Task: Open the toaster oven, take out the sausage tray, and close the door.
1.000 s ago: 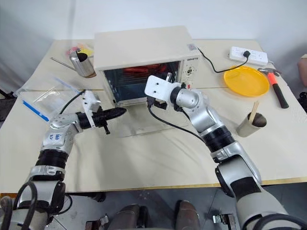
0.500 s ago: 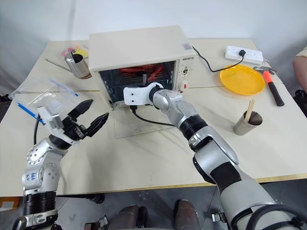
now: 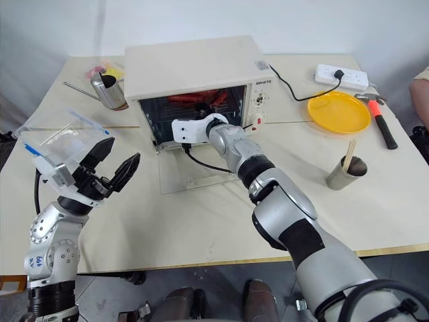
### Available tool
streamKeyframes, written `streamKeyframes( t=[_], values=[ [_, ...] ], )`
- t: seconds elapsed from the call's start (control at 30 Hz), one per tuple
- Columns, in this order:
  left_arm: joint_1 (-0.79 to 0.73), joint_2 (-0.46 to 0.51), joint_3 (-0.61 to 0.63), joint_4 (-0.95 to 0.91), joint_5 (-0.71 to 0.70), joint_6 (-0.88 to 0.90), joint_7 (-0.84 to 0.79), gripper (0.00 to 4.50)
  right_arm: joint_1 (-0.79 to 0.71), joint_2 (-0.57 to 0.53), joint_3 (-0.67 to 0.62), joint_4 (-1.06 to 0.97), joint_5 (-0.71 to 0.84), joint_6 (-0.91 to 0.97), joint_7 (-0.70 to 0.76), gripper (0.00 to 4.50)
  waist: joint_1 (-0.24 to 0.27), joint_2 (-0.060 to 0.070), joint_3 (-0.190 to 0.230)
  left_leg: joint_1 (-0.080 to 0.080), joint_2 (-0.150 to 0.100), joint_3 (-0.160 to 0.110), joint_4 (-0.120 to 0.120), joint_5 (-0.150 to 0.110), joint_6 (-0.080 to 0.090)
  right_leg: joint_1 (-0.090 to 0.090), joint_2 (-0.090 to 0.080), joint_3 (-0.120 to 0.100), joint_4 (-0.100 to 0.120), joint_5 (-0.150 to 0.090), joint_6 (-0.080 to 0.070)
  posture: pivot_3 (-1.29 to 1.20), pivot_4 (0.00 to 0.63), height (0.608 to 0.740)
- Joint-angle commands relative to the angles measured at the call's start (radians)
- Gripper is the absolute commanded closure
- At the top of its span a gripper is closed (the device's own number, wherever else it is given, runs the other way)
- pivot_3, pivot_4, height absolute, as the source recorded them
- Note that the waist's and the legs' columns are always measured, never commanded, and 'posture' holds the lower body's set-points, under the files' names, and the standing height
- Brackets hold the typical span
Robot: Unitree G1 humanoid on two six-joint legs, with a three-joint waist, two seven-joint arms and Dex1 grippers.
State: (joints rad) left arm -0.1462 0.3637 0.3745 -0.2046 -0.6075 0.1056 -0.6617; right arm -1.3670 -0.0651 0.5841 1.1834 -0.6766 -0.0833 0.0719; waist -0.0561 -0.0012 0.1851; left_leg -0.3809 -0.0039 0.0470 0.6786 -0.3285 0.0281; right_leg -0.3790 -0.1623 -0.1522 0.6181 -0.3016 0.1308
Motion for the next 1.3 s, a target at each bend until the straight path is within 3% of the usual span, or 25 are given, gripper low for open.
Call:
streamKeyframes(
  t=[0.03, 0.1, 0.13, 0.73, 1.3],
  values=[
    [-0.009, 0.014, 0.003, -0.040, -0.030, 0.004, 0.004, 0.00, 0.006, -0.003, 0.011, -0.072, -0.020, -0.040, -0.027, 3.70, 0.000, 0.000, 0.000, 0.000, 0.000, 0.000, 0.000, 0.000, 0.000, 0.000, 0.000, 0.000, 0.000, 0.000, 0.000, 0.00, 0.150, 0.740],
    [-0.015, 0.017, -0.003, -0.034, -0.031, 0.007, 0.004, 0.00, 0.017, -0.006, 0.017, -0.087, -0.032, -0.052, -0.028, 4.36, 0.000, 0.000, 0.000, 0.000, 0.000, 0.000, 0.000, 0.000, 0.000, 0.000, 0.000, 0.000, 0.000, 0.000, 0.000, 0.00, 0.150, 0.740],
    [-0.021, 0.018, -0.005, -0.029, -0.032, 0.010, 0.004, 0.00, 0.023, -0.007, 0.021, -0.095, -0.039, -0.055, -0.028, 4.46, 0.000, 0.000, 0.000, 0.000, 0.000, 0.000, 0.000, 0.000, 0.000, 0.000, 0.000, 0.000, 0.000, 0.000, 0.000, 0.00, 0.150, 0.740],
    [-0.165, 0.008, -0.066, 0.096, -0.006, 0.033, 0.018, 0.00, 0.062, -0.059, 0.012, -0.267, -0.068, -0.054, 0.018, 4.46, -0.001, 0.000, 0.000, 0.000, 0.001, 0.001, -0.003, 0.000, -0.001, -0.001, 0.001, -0.001, -0.003, 0.000, 0.000, 0.00, 0.150, 0.740],
    [-0.481, 0.072, -0.090, 0.495, 0.049, -0.042, -0.137, 0.00, 0.073, -0.089, 0.012, -0.297, -0.069, -0.086, 0.050, 4.46, -0.004, 0.000, 0.000, -0.008, 0.003, 0.003, -0.008, 0.003, -0.006, -0.013, 0.005, -0.001, 0.001, 0.000, 0.000, 0.00, 0.150, 0.740]
  ],
)
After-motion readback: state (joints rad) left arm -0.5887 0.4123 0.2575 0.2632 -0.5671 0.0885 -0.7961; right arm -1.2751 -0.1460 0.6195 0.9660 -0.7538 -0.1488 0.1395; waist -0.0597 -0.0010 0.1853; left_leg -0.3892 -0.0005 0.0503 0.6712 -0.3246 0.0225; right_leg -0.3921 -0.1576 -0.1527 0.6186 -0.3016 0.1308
